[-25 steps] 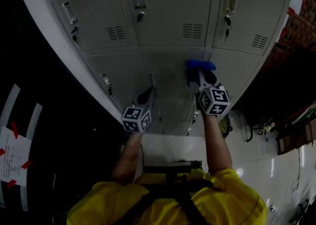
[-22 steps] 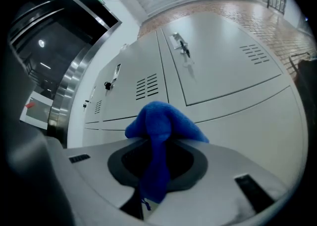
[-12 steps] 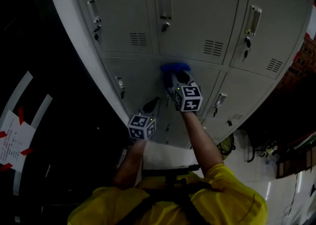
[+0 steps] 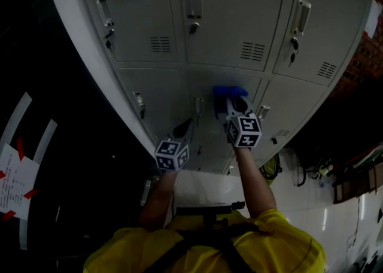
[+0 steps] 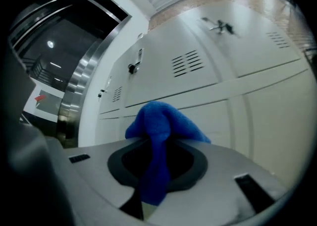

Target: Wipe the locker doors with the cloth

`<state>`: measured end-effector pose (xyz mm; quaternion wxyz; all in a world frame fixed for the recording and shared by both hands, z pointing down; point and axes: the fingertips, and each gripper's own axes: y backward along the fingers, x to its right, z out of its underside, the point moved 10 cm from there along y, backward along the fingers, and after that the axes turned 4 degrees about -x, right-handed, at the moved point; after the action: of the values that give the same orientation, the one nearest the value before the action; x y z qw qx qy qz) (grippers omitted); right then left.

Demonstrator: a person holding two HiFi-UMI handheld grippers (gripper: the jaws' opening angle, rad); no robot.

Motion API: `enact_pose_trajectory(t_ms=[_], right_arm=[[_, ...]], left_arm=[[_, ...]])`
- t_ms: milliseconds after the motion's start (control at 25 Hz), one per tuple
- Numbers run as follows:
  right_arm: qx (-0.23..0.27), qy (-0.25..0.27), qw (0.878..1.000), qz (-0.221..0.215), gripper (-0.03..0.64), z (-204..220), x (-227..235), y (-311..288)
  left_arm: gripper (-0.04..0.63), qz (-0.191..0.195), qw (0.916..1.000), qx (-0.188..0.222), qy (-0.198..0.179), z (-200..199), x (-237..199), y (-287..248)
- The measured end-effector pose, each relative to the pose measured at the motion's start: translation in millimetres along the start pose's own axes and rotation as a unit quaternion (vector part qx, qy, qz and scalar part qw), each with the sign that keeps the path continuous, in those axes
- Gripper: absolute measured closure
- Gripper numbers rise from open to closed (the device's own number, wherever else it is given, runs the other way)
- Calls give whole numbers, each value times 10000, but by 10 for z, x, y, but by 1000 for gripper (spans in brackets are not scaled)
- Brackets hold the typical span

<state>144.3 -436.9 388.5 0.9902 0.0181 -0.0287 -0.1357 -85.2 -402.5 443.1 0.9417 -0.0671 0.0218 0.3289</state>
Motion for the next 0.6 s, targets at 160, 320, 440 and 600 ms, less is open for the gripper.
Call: enact_pose_trajectory(t_ms=[160,320,440,600], right_arm=[[-116,-96,9962,852,543,227,649,377],[-202,-80,9959,877,543,429,753,237],[-408,-52,9988,270,543,517,462,20],[-626,8,9967,-516,543,619,-176,-429]], left_arm=[[602,284,9996,-41,36,64,148,-205],[603,456,9990,20,-2,26,273,-298],[603,374,9993,-9,-9,32,232,-244],[602,119,9998,-145,55,151,116,48]])
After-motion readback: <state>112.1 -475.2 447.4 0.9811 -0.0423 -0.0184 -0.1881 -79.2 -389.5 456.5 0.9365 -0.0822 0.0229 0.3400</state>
